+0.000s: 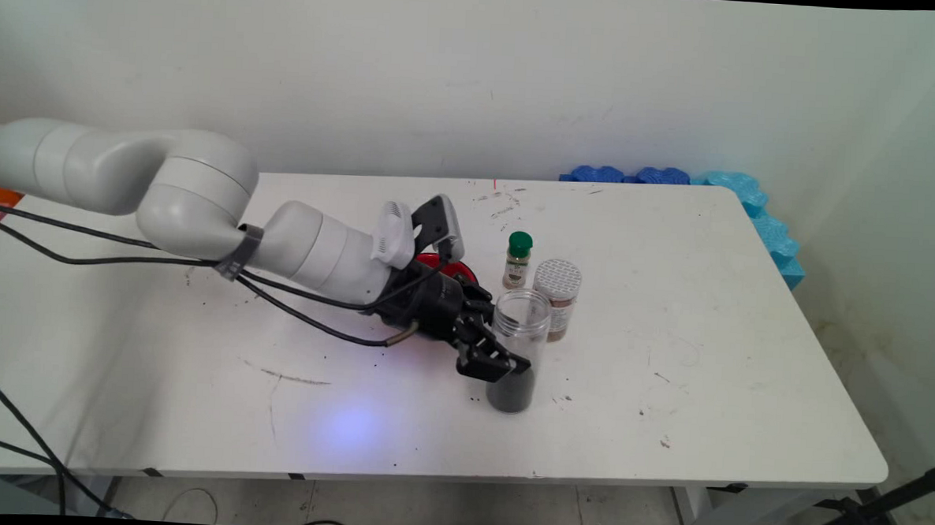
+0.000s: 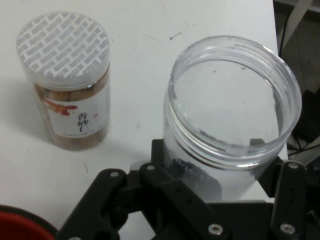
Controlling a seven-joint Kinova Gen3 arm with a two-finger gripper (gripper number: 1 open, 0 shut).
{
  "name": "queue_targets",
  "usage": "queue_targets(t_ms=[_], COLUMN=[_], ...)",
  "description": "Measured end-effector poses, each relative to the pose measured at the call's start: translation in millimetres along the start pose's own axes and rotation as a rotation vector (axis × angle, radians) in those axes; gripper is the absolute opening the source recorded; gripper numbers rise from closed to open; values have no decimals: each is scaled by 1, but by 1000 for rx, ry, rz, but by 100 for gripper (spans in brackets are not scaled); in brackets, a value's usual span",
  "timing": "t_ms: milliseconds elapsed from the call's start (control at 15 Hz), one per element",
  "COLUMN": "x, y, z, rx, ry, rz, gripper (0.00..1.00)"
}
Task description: Pour the black seasoning powder in the red bowl
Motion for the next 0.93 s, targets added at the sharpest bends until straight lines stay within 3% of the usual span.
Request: queue_targets(t_ms=[467,933], x=[4,11], y=[0,-2], z=[-44,-113], rx=[-11,-33], ry=[-4,-6], rz=[49,86], gripper=[0,0])
